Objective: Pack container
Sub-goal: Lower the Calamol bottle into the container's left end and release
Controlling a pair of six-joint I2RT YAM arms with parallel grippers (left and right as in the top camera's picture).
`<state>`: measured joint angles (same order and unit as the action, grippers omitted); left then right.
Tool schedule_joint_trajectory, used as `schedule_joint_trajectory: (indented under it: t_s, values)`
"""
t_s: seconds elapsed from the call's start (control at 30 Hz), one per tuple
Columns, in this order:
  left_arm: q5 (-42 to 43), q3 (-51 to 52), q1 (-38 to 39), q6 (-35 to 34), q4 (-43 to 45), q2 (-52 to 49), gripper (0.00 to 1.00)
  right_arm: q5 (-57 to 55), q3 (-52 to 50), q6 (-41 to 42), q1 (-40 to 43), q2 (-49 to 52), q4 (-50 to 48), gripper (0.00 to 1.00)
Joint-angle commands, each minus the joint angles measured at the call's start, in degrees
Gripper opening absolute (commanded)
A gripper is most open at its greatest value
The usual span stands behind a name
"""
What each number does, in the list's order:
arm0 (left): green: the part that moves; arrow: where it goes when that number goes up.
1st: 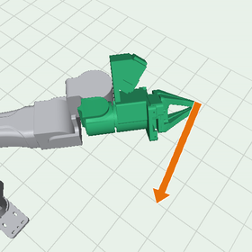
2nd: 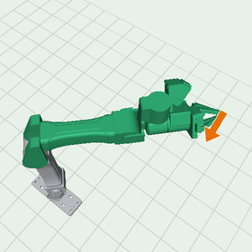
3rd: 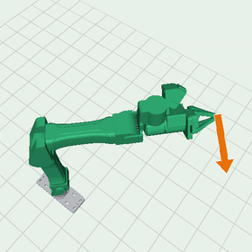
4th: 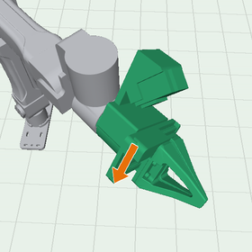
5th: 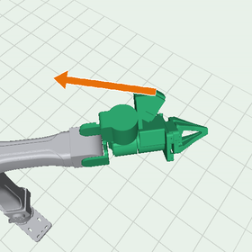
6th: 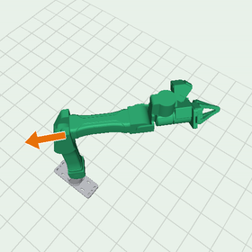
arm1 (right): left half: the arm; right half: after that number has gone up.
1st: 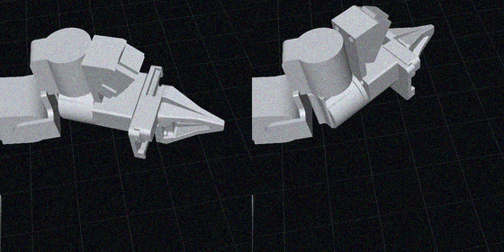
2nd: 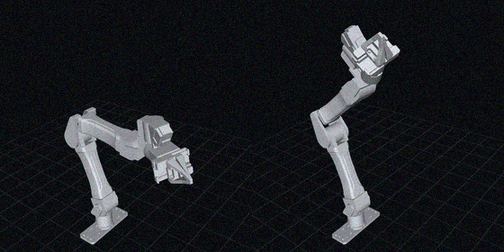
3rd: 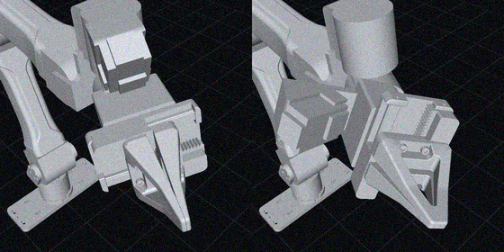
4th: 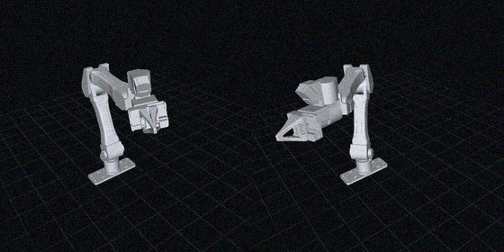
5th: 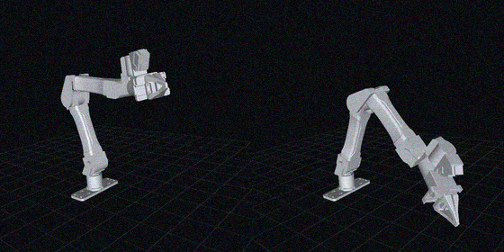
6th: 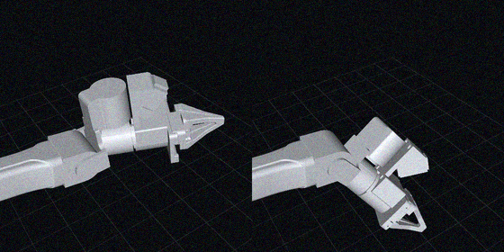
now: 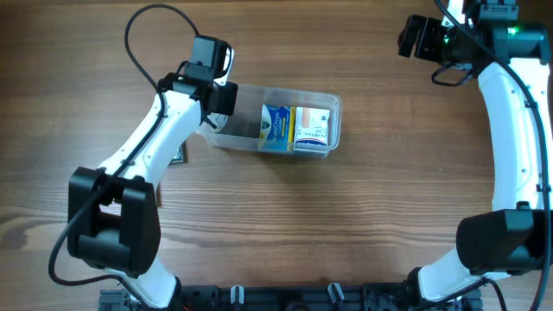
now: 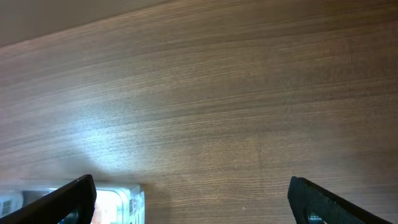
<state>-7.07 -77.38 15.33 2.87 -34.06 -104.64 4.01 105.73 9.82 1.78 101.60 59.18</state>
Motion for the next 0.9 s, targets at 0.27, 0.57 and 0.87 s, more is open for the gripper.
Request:
schedule_joint_trajectory:
  t_s: [0.27,0.57,0.87]
  values:
    - [-0.3,-0.5,-0.6,1.0,0.4,2.5,0.72,-0.1,0.4,0.7,0.0,-0.1,0.0,1.0]
    - [-0.4,-0.5,-0.6,0.3,0.4,14.1,0.81,-0.1,0.4,0.7,0.0,-0.1,0.0,1.0]
    - [-7.3,-0.5,-10.8,-27.5,-11.5,17.9,0.17,-0.1,0.4,0.7,0.0,-0.1,0.0,1.0]
